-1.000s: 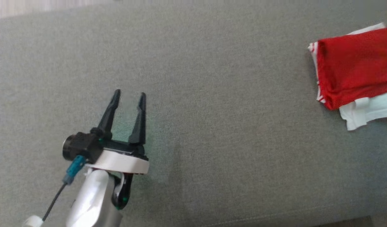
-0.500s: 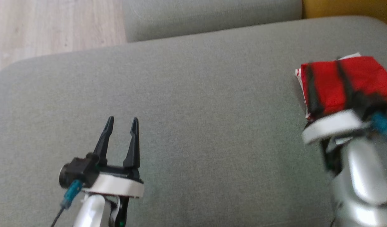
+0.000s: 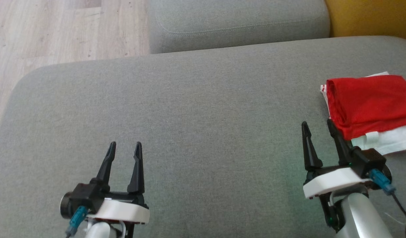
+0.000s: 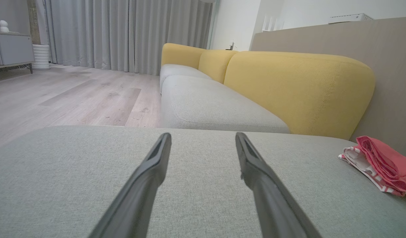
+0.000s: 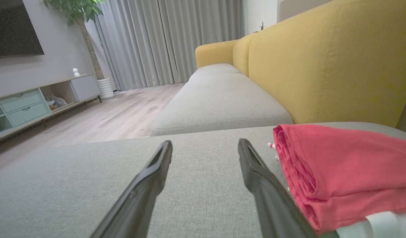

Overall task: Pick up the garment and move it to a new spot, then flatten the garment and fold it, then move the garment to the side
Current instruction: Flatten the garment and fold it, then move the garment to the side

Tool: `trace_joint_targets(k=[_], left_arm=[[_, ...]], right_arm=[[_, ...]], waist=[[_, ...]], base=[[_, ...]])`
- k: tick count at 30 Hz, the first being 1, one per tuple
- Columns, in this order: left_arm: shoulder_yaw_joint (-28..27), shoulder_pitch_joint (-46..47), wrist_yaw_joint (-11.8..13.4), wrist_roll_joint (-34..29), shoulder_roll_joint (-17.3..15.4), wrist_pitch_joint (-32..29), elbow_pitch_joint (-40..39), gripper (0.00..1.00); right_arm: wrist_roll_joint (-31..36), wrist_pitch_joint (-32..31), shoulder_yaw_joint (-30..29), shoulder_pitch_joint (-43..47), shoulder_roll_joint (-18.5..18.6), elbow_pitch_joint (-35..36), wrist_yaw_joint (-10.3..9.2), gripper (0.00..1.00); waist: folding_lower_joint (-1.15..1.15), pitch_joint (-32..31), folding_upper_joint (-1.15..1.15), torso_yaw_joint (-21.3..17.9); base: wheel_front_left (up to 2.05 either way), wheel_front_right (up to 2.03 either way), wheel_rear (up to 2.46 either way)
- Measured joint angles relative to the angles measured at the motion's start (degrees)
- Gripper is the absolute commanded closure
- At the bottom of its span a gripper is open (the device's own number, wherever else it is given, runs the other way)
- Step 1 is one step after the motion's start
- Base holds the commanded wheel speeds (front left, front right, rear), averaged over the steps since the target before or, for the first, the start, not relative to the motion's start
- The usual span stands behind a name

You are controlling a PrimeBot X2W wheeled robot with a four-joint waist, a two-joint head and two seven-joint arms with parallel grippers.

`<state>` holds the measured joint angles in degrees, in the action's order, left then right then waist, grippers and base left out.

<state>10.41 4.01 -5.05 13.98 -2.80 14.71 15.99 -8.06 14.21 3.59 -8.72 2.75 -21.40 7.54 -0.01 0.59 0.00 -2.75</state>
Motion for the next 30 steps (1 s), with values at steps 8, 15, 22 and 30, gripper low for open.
trace_joint_targets(k=[8, 15, 22, 30], left_arm=[[-0.31, 0.0, 2.33, 1.25, 0.0, 0.0, -0.11, 0.0], [-0.65, 0.01, 2.47, 3.24, 0.0, 0.0, -0.31, 0.0], [-0.66, 0.02, 2.31, 4.8, 0.0, 0.0, -0.09, 0.0], [-1.1, -0.01, 3.03, 6.91, 0.0, 0.0, -0.51, 0.0]], right_arm=[[0.53, 0.02, 0.21, 0.19, 0.0, 0.21, 0.0, 0.0], [0.49, 0.15, 0.55, 0.19, 0.0, 0.37, 0.0, 0.0], [0.05, 0.15, 1.23, 0.2, -0.01, 0.38, 0.0, 0.0], [0.05, 0.15, 1.47, 0.21, 0.0, 0.37, 0.0, 0.0]], waist=[[0.01, -0.04, 0.0, 0.5], [0.01, -0.04, 0.0, 0.22], [0.01, -0.11, 0.0, 0.14], [0.01, -0.24, 0.0, 0.0]], base=[[0.0, 0.0, 0.0], [0.0, 0.0, 0.0], [0.0, 0.0, 0.0], [0.0, 0.0, 0.0]])
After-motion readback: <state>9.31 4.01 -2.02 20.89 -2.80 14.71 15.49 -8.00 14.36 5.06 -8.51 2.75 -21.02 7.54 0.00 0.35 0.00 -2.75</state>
